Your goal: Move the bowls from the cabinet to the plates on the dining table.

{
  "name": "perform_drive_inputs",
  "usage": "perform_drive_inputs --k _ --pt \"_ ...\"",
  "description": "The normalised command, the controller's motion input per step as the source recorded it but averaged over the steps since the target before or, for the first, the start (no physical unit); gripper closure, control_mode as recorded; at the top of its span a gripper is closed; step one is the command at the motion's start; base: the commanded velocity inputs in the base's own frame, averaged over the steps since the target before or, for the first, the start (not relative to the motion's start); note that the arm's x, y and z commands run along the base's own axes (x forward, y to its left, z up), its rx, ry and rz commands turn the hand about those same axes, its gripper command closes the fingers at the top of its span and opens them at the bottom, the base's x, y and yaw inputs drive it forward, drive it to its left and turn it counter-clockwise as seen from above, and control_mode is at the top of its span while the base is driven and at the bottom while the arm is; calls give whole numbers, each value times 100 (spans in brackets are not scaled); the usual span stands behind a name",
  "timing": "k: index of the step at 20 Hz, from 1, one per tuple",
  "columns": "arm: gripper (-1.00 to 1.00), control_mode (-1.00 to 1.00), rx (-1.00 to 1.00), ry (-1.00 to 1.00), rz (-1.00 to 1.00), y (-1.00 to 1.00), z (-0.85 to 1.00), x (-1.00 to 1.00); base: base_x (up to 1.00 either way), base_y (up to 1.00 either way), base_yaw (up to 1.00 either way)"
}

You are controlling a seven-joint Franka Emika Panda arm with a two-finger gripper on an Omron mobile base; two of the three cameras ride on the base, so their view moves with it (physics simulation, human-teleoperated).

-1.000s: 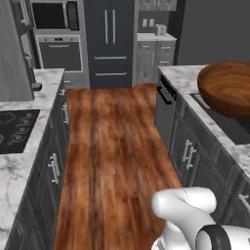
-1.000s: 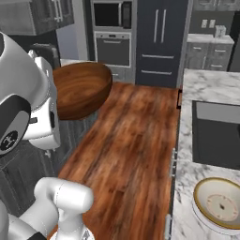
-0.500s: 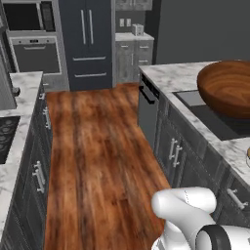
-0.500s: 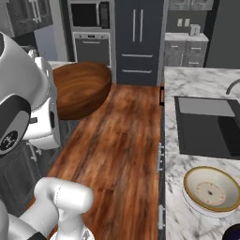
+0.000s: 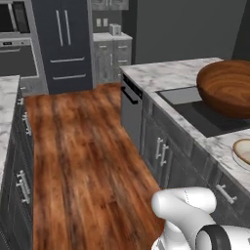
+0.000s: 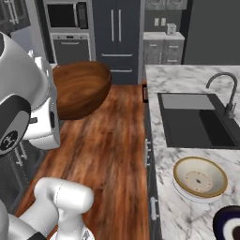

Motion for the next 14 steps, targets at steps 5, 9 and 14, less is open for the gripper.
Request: perform_drive_inputs --k 5,9,14 --pt "100 100 0 0 0 0 0 0 0 4 -25" --pt "100 100 0 0 0 0 0 0 0 4 -25" --pt "100 100 0 0 0 0 0 0 0 4 -25"
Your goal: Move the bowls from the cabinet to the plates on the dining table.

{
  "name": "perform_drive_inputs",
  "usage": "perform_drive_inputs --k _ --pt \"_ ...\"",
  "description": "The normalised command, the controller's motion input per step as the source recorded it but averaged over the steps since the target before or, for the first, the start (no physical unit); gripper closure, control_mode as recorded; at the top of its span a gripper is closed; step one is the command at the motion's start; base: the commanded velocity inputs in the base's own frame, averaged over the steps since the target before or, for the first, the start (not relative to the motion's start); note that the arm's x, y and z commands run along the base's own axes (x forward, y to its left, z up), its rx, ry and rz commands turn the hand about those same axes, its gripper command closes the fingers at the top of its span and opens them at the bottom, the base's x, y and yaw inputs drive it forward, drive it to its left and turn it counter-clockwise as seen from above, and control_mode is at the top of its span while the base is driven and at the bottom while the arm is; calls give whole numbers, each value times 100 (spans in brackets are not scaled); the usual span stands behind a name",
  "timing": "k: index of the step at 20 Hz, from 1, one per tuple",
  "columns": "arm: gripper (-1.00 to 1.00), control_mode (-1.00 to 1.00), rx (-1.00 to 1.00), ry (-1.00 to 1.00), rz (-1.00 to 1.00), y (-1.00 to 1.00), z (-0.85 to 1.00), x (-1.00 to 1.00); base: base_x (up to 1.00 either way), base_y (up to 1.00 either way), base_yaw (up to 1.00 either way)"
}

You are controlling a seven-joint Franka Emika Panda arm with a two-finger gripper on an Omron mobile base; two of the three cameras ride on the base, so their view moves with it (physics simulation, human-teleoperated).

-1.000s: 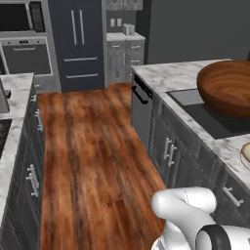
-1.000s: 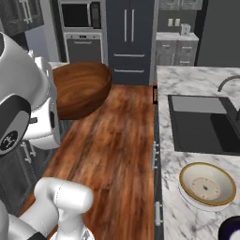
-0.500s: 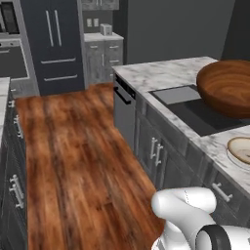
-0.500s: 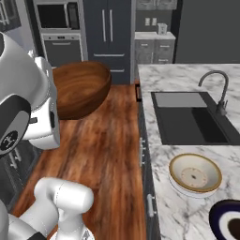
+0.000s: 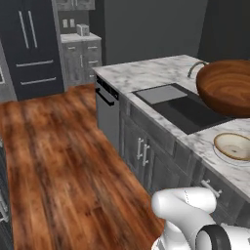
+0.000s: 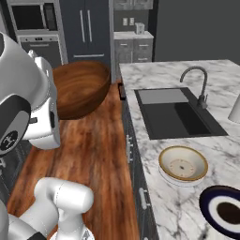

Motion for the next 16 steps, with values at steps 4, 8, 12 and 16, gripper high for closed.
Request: perform_drive_inputs --k 4,8,12,16 --pt "100 100 0 0 0 0 0 0 0 4 -25" --pt "100 100 0 0 0 0 0 0 0 4 -25" --pt "100 100 0 0 0 0 0 0 0 4 -25" --pt "100 100 0 0 0 0 0 0 0 4 -25"
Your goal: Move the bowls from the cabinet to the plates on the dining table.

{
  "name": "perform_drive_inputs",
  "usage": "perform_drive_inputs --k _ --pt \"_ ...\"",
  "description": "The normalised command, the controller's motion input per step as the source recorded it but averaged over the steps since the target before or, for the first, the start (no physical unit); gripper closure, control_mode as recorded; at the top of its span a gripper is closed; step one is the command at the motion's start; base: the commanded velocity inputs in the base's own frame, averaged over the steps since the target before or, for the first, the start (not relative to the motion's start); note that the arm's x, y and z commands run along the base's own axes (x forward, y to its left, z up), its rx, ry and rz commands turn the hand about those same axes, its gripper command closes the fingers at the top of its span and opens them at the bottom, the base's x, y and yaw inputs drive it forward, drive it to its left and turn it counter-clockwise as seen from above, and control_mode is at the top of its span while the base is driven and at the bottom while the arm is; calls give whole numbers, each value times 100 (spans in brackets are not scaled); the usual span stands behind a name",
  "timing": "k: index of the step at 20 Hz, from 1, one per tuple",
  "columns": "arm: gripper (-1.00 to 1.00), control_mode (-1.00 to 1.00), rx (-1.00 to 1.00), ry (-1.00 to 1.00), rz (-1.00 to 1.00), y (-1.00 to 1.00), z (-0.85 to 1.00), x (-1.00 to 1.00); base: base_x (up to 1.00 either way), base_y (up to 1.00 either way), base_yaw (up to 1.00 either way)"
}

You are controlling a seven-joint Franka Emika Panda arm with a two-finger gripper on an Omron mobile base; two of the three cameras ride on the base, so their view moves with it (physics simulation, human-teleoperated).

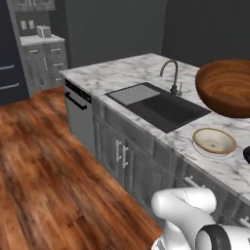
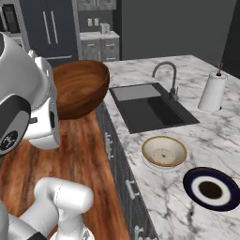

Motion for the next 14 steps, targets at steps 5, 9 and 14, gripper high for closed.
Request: perform_drive_inputs --k 5,9,14 --pt "100 100 0 0 0 0 0 0 0 4 -25" --pt "100 100 0 0 0 0 0 0 0 4 -25" --pt "100 100 0 0 0 0 0 0 0 4 -25"
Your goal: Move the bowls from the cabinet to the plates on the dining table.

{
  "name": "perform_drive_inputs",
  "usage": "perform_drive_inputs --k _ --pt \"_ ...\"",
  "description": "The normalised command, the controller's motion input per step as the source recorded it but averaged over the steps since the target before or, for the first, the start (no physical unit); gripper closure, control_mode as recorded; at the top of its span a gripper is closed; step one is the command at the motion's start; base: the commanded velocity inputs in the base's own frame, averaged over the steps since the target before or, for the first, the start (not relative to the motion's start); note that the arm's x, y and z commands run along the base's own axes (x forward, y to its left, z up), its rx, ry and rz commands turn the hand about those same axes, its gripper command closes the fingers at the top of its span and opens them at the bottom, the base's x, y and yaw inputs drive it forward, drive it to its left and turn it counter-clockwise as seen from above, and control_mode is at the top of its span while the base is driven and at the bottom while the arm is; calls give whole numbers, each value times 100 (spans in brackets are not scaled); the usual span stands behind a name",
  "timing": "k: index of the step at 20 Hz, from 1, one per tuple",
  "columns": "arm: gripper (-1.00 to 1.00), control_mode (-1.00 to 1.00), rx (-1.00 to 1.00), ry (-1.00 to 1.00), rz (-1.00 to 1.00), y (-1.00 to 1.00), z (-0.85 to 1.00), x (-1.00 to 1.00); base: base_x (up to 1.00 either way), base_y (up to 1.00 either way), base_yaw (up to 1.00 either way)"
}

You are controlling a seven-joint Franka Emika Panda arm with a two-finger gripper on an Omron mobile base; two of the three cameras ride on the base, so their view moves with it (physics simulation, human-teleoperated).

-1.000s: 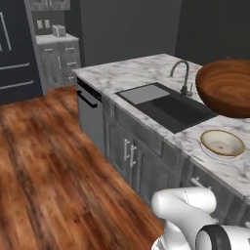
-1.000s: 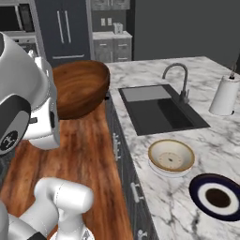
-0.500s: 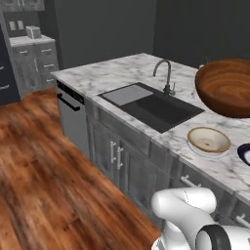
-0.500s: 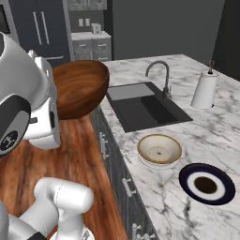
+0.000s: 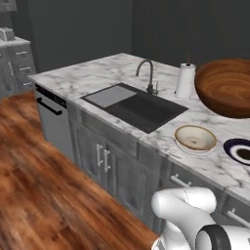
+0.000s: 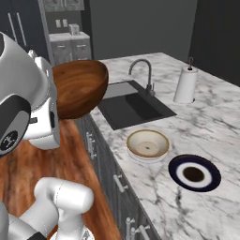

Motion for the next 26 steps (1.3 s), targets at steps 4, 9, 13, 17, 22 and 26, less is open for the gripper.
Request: perform_drive_inputs --k 4,9,13,17,22,26 --pt "100 100 0 0 0 0 0 0 0 4 -25" --pt "100 100 0 0 0 0 0 0 0 4 -25" --pt "100 100 0 0 0 0 0 0 0 4 -25" --pt "100 100 0 0 0 0 0 0 0 4 -25" --pt "100 100 0 0 0 0 0 0 0 4 -25" --pt "100 100 0 0 0 0 0 0 0 4 -25"
